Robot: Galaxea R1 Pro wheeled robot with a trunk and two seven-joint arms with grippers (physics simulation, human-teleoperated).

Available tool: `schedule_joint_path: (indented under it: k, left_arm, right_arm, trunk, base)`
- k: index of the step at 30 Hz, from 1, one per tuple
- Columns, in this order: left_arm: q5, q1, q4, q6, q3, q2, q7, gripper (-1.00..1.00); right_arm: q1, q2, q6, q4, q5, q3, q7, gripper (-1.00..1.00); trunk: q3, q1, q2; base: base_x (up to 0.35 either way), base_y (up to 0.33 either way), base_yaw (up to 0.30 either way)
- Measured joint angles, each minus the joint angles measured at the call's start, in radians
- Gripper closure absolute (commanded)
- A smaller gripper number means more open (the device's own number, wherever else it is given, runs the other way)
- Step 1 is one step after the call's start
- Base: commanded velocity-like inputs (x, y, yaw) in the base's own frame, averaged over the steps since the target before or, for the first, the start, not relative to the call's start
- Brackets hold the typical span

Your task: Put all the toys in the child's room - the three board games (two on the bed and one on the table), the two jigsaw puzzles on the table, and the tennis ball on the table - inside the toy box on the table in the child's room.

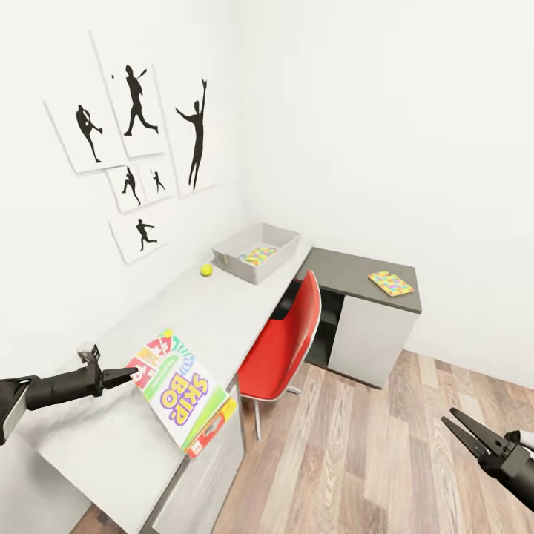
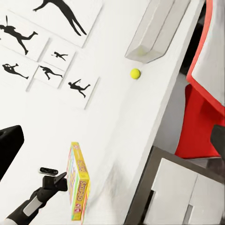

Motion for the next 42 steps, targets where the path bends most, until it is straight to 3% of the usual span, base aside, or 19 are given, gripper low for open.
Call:
schedule_joint_path:
  k: [6, 12, 28, 42]
  left_arm:
    - [-0.002, 0.000, 0.000, 0.002, -0.001, 0.000, 0.000, 1.00]
    - [-0.002, 0.000, -0.002, 0.004, 0.000, 0.000, 0.000, 1.00]
    - [0.001, 0.001, -0.002, 0.002, 0.003, 0.020, -0.001, 1.00]
    - [0.001, 0.001, 0.000, 0.001, 0.001, 0.020, 0.000, 1.00]
  right_arm:
    - [0.000, -0.001, 0.001, 0.025, 0.000, -0.017, 0.000, -1.00]
    - [0.000, -0.001, 0.002, 0.051, 0.001, -0.048, 0.009, -1.00]
    - [-0.001, 0.000, 0.001, 0.073, 0.003, -0.052, 0.033, -1.00]
    - [-0.004, 0.001, -0.004, 0.073, 0.004, -0.051, 0.028, -1.00]
  trunk:
    - [0.005, 0.000, 0.000]
    - [0.028, -0.023, 0.042]
    - [0.089, -0.084, 0.154]
    - [0.089, -0.085, 0.155]
  base:
    - [0.000, -0.140, -0.257]
    - [0.000, -0.012, -0.257]
    - [0.000, 0.000, -0.225]
    - [0.010, -0.101, -0.008]
